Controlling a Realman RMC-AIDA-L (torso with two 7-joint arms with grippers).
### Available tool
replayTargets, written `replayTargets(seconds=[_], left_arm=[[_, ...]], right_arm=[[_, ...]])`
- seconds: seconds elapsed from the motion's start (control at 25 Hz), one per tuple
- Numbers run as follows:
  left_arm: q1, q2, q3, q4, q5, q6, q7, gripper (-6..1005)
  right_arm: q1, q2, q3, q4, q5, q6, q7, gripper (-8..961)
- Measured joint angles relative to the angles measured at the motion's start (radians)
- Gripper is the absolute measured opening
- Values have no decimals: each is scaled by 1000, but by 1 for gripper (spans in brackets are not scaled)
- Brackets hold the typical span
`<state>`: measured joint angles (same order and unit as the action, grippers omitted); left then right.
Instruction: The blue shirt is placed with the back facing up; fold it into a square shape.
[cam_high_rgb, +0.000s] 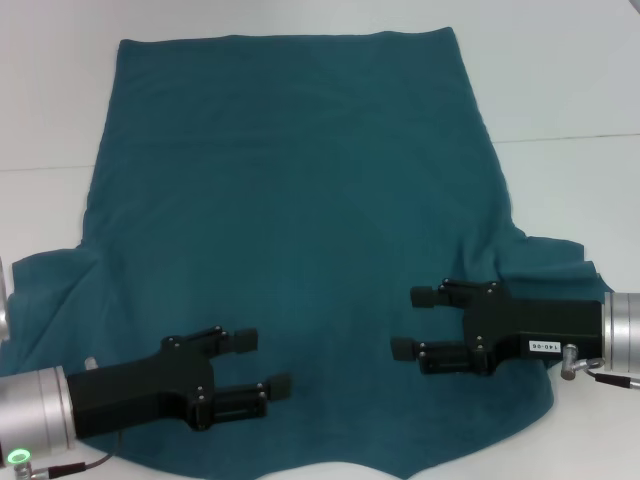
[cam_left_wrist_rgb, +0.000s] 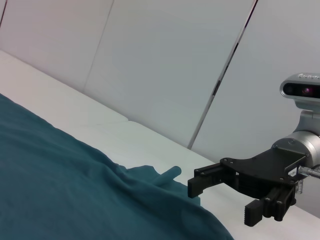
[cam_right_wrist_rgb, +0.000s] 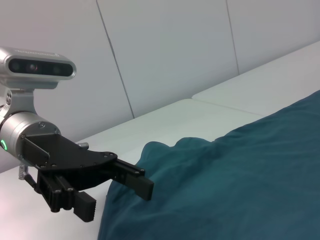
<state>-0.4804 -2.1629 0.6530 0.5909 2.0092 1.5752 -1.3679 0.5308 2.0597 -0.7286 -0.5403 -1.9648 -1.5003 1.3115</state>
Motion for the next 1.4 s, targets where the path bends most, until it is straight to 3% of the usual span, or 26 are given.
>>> replayTargets(seconds=[0.64,0.88,1.16,1.2,1.4], left_arm=[[-1,4,-19,4,0,-8,-18,874],[8,8,-114,8,0,-75,-79,875],[20,26,-235,10,0,-165,-158,874],[25,37,-287,11,3,-196,-189,874],[40,49,-349,20,6,-236,-233,874]], right_arm=[[1,0,11,0,0,0,0,899],[-9,-1,30,5,1,0,0,899],[-8,4,34,8,2,0,17,900],[-7,5,34,7,2,0,23,900],[-4,11,41,2,2,1,36,899]])
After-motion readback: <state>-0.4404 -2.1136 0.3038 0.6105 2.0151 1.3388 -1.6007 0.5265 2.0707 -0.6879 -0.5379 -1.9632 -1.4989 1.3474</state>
